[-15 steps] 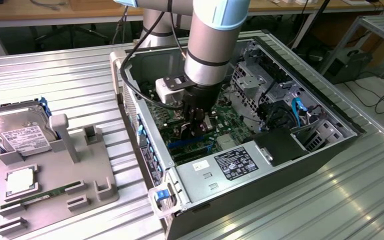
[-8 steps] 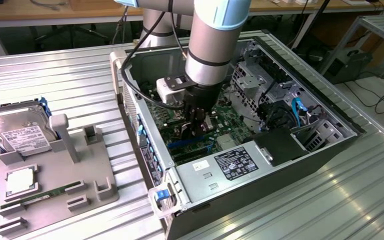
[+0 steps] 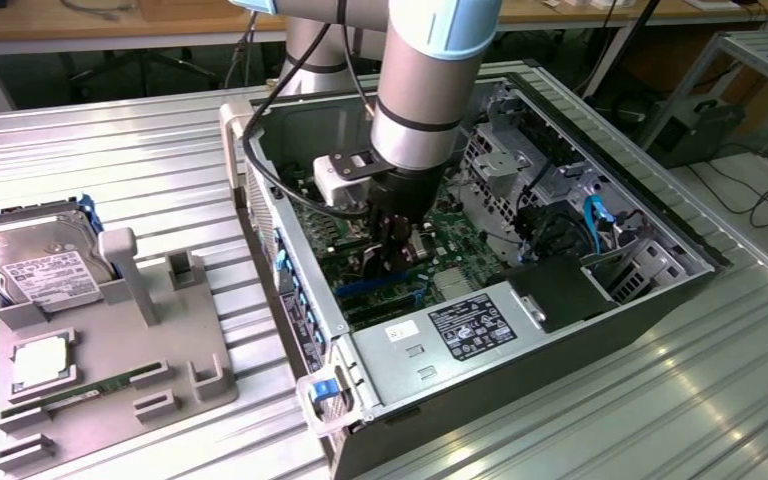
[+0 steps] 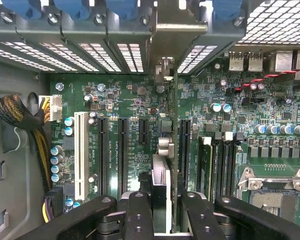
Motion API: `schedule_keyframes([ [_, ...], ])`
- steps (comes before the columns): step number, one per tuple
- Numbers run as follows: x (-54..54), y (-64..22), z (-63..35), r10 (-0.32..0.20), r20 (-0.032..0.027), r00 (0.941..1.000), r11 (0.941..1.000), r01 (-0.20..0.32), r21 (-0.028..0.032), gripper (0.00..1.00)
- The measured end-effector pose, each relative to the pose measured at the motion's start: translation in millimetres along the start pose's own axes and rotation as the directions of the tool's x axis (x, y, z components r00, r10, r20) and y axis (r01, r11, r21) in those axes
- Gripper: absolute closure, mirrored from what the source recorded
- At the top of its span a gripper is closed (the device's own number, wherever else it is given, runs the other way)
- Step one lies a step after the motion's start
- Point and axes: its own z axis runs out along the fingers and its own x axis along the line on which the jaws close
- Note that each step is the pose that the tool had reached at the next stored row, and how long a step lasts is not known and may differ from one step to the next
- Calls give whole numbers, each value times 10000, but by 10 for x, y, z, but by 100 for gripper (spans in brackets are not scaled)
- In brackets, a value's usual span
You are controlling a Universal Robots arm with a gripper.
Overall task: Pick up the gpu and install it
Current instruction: 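Insert the gpu into the slot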
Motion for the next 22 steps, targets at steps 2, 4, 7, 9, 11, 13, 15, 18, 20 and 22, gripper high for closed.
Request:
schedule_keyframes([
  [2, -2, 5, 1, 2, 1, 10000, 10000, -2, 0, 72],
  [4, -3, 18, 2, 1, 1, 10000, 10000, -1, 0, 72],
  [7, -3, 26, 6, 0, -1, 10000, 10000, 0, -1, 72],
  [9, -3, 27, 14, 0, 1, 10000, 10000, 0, 0, 72],
  [11, -4, 27, 22, 1, 1, 10000, 10000, -1, 0, 72],
  [13, -4, 27, 33, 1, 0, 10000, 10000, -1, -1, 72],
  [15, -4, 27, 50, 1, -3, 10000, 10000, -1, -6, 72],
  [18, -4, 27, 81, 2, -8, 10000, 10000, -2, -19, 72],
  [20, -5, 27, 109, 1, -5, 10000, 10000, -1, -33, 72],
  [22, -5, 27, 123, 1, 0, 10000, 10000, -1, -43, 72],
])
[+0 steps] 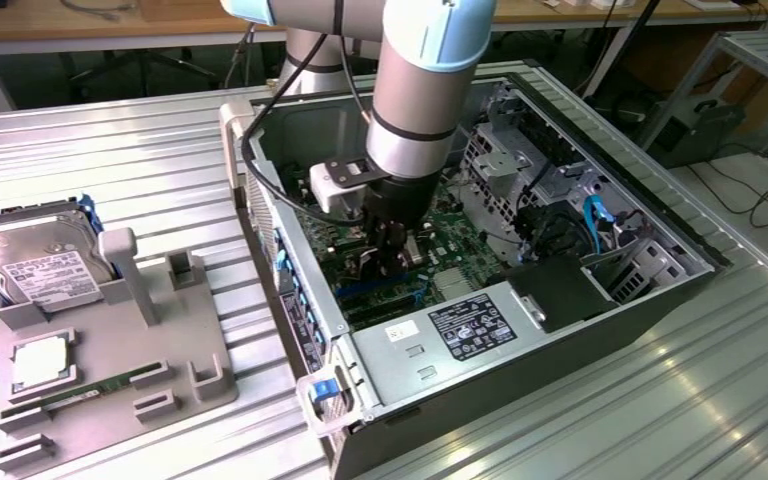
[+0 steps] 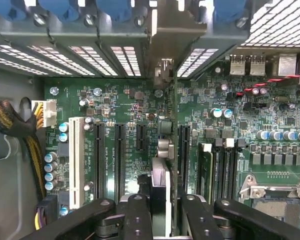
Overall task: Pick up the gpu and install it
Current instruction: 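Insert the gpu into the slot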
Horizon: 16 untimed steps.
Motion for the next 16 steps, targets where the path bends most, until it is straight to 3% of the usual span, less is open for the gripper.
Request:
schedule_keyframes([
  [5, -3, -1, -19, 1, 20, 10000, 10000, -1, 7, 72],
  [10, 1, 0, -79, 0, 1, 10000, 10000, 0, 0, 72],
  [16, 1, 0, -78, 0, 2, 10000, 10000, 0, -1, 72],
])
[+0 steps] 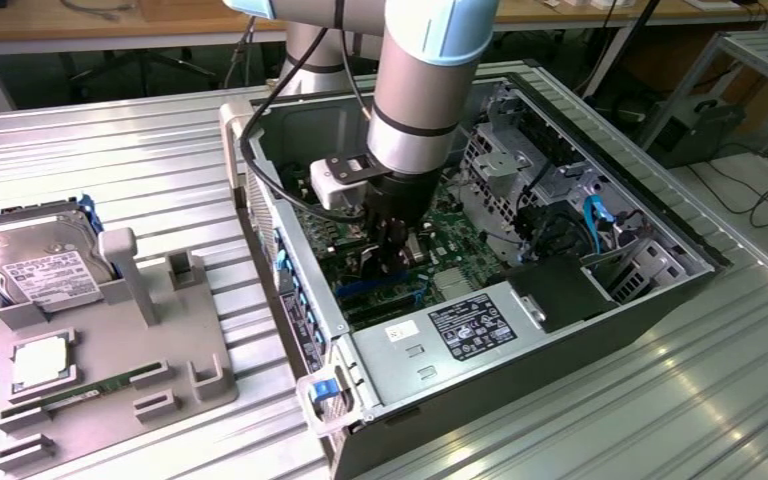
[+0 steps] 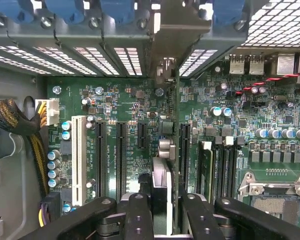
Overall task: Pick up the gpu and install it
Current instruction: 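Insert the gpu into the slot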
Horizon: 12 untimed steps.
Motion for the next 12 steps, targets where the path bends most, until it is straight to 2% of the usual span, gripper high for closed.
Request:
schedule_keyframes([
  [12, 9, -3, 0, 2, -1, 10000, 10000, -2, 0, 72],
])
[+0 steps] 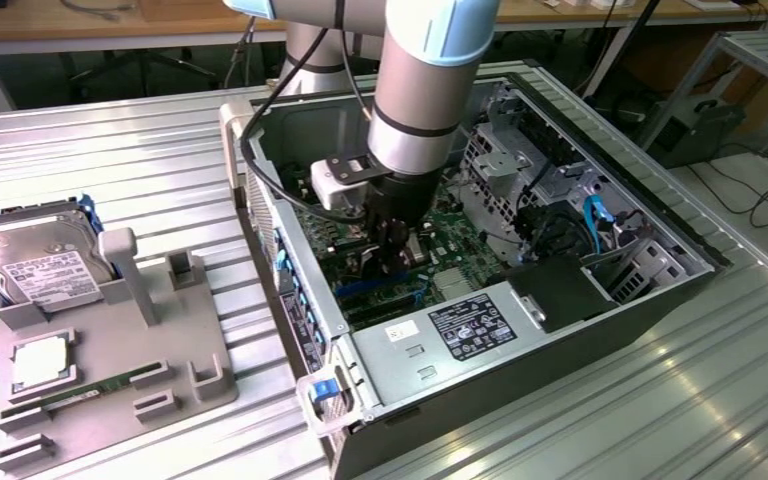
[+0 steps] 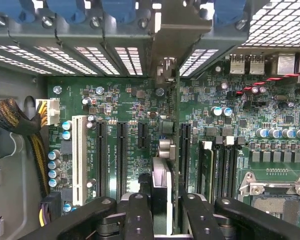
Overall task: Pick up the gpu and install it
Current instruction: 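Insert the gpu into the slot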
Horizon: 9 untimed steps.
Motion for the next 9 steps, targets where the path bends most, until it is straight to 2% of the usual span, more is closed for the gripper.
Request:
schedule_keyframes([
  [9, 6, 0, 13, 1, 2, 10000, 10000, -1, 1, 72],
])
